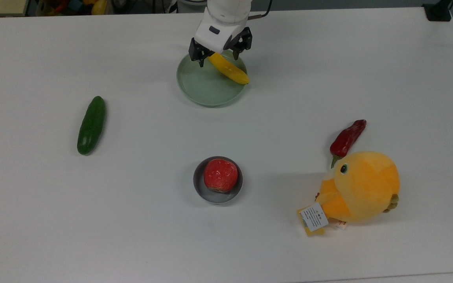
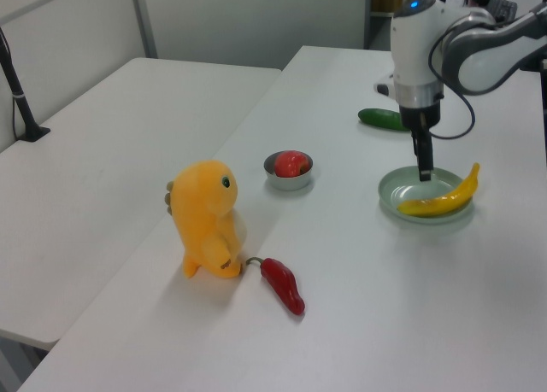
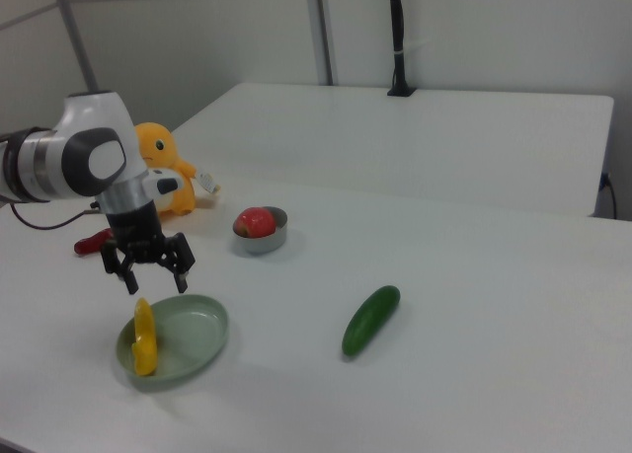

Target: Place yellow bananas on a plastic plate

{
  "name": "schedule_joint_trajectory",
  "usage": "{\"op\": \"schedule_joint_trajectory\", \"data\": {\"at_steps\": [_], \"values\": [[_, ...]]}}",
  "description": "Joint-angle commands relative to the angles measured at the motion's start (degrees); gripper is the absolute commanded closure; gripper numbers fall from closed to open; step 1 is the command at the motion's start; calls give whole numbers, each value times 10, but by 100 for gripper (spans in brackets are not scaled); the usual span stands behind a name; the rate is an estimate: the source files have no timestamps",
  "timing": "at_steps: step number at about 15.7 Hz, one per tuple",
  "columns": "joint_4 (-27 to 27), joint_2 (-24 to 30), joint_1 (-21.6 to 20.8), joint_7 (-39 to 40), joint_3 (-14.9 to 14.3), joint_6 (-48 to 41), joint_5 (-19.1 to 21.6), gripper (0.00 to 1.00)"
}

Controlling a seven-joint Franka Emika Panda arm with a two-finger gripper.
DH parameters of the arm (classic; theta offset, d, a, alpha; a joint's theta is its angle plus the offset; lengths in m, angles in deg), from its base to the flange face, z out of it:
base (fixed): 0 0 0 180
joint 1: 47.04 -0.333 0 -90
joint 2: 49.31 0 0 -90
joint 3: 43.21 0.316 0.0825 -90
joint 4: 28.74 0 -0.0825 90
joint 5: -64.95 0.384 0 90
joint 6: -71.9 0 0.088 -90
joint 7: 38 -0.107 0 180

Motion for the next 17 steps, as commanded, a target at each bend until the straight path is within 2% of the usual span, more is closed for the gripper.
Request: {"op": "schedule_joint_trajectory", "data": {"at_steps": [1,3,6,9,12,14,17], "values": [[-31,26,27,-6,-13,-8,10,0],[-59,34,35,-13,-27,-31,47,0],[-129,40,59,-37,-52,-66,86,0],[-178,41,87,-63,-65,-88,92,0],[-213,42,88,-79,-76,-118,102,0],[-248,31,90,-81,-75,-123,121,0],[-290,14,85,-92,-68,-147,123,0]]}}
